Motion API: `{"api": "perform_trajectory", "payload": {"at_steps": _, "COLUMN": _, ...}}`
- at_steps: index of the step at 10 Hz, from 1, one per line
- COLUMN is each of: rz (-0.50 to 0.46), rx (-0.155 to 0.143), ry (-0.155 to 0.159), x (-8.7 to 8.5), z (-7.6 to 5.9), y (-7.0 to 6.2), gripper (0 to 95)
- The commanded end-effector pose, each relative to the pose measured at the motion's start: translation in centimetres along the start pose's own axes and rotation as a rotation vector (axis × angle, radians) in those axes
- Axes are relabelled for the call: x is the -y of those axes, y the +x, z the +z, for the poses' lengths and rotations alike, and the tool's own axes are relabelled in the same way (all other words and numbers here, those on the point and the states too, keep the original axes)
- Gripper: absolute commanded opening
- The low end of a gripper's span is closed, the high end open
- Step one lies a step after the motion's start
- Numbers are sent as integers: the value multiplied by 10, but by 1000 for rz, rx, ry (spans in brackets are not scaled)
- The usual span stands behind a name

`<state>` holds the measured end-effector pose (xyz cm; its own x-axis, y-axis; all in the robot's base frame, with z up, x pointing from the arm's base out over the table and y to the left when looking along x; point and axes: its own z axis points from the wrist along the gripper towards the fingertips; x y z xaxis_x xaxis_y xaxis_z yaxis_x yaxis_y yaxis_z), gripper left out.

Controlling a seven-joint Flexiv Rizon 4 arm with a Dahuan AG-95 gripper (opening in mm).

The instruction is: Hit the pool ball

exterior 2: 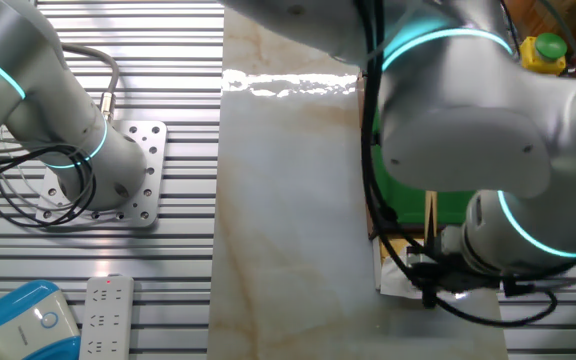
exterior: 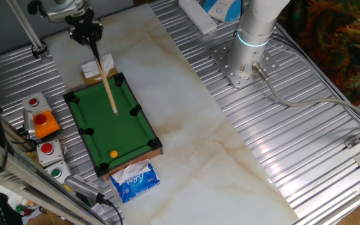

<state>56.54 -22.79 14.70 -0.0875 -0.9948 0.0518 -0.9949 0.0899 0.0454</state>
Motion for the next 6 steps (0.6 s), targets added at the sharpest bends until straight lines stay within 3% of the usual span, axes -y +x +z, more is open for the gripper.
{"api": "perform_trajectory", "payload": {"at_steps": 1, "rz": -37, "rx": 22, "ry": 10, "x": 3, "z": 0, "y": -26, "gripper": 0}}
{"api": "perform_trajectory", "payload": {"at_steps": 4, "rz": -36, "rx": 44, "ry": 17, "x": 6, "z": 7, "y": -51, "gripper": 0}}
{"api": "perform_trajectory", "payload": {"at_steps": 6, "rz": -13, "rx": 47, "ry": 15, "x": 7, "z": 15, "y": -76, "gripper": 0}}
